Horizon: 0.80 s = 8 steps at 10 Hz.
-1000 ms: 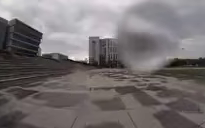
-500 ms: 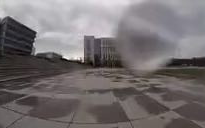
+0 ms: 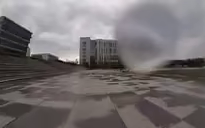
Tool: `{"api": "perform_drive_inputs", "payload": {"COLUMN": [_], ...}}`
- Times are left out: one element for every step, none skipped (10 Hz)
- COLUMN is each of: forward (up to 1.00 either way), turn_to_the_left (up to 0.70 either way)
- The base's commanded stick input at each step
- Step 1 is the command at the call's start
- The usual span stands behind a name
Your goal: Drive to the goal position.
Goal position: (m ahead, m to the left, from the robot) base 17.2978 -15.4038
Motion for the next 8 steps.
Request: {"api": "perform_drive_inputs", "payload": {"forward": [0.70, 0.70, 0.70, 0.70, 0.70, 0.70, 0.70, 0.70], "turn_to_the_left": [0.00, 0.00, 0.00, 0.00, 0.00, 0.00, 0.00, 0.00]}}
